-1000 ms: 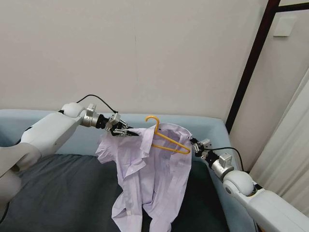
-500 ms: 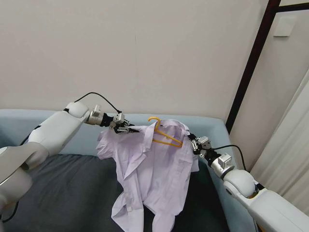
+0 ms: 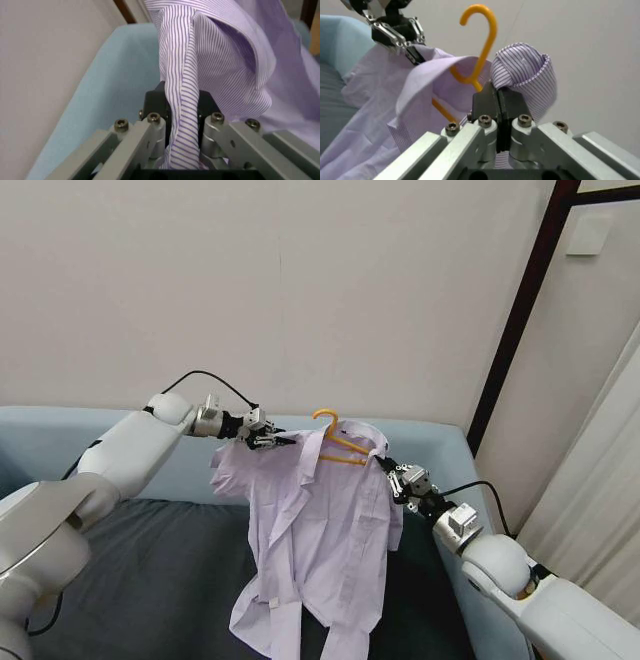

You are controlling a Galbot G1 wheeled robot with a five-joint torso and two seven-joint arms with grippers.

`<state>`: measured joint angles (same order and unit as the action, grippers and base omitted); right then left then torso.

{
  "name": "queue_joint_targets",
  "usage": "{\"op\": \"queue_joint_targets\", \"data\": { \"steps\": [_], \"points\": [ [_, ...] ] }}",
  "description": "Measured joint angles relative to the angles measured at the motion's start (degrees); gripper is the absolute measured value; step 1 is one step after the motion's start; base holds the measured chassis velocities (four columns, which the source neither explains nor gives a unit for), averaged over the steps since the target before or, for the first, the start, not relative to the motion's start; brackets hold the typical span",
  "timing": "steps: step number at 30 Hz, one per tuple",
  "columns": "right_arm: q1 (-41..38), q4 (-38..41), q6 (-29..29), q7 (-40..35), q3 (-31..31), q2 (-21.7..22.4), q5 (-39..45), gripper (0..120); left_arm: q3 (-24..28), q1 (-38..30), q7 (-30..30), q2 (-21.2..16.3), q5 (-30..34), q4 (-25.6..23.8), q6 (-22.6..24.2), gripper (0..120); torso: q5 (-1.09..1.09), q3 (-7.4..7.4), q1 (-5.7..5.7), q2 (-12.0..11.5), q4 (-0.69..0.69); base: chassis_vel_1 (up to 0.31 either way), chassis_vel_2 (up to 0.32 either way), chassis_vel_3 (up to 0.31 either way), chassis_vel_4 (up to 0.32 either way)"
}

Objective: Pick up the clothes from the sofa and hang them on the clothes hanger.

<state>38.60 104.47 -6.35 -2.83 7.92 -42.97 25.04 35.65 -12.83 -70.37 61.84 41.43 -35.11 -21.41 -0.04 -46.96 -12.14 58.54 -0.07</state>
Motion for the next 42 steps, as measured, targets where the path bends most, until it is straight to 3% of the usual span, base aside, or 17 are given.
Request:
{"op": "queue_joint_targets", "data": {
  "steps": [4, 8, 18, 22, 28, 32, 35, 42],
  "points": [
    [-2.07, -0.21, 0.15, 0.24, 0.61, 1.17, -0.91, 0, 2.36, 0.04, -1.03, -1.09, 7.47, -3.80, 4.34, 7, 0.01, 0.00, 0.00, 0.00, 0.00, 0.000, 0.000, 0.000, 0.000],
    [-3.05, 0.46, 0.09, 0.95, 1.34, 2.55, -2.86, 0, 2.82, -0.43, -0.45, -0.62, 9.00, -4.34, 5.98, 7, 0.02, 0.00, 0.00, 0.00, 0.01, 0.000, 0.000, 0.000, 0.000],
    [0.58, 2.74, -4.04, 4.78, 1.56, 6.21, -17.66, 0, 2.81, -0.98, 2.61, 0.14, 12.55, -6.29, 9.06, 7, 0.02, 0.00, 0.00, 0.01, -0.01, 0.000, 0.000, 0.000, 0.000],
    [0.59, 1.43, -5.76, 5.13, 1.56, 7.52, -25.03, 0, 3.67, -0.92, 4.38, -1.31, 14.58, -10.06, 10.60, 7, 0.02, 0.00, 0.00, 0.00, 0.00, 0.000, 0.000, 0.000, 0.000],
    [-1.51, -0.58, -4.95, 2.20, 1.81, 8.93, -26.79, 0, 5.64, -0.41, 5.05, -4.87, 18.21, -15.65, 12.05, 7, 0.00, 0.00, 0.00, 0.00, 0.01, 0.000, 0.000, 0.000, 0.000],
    [-1.93, 0.10, -2.58, 0.55, 1.91, 9.55, -24.68, 0, 5.92, -0.43, 5.74, -6.27, 20.04, -16.69, 12.22, 7, 0.01, 0.00, 0.00, 0.00, 0.01, 0.000, 0.000, 0.000, 0.000],
    [-1.57, 2.01, -0.94, -0.26, 2.06, 10.05, -23.50, 5, 6.10, -0.75, 7.26, -6.76, 21.46, -16.94, 12.23, 7, 0.00, 0.00, 0.00, 0.00, 0.01, 0.000, 0.000, 0.000, 0.000],
    [1.72, 4.74, 0.12, -0.74, 1.22, 11.11, -26.54, 32, 5.98, -1.45, 12.19, -6.58, 23.61, -17.95, 11.42, 7, 0.01, 0.00, 0.00, 0.00, -0.02, 0.000, 0.000, 0.000, 0.000]
  ]
}}
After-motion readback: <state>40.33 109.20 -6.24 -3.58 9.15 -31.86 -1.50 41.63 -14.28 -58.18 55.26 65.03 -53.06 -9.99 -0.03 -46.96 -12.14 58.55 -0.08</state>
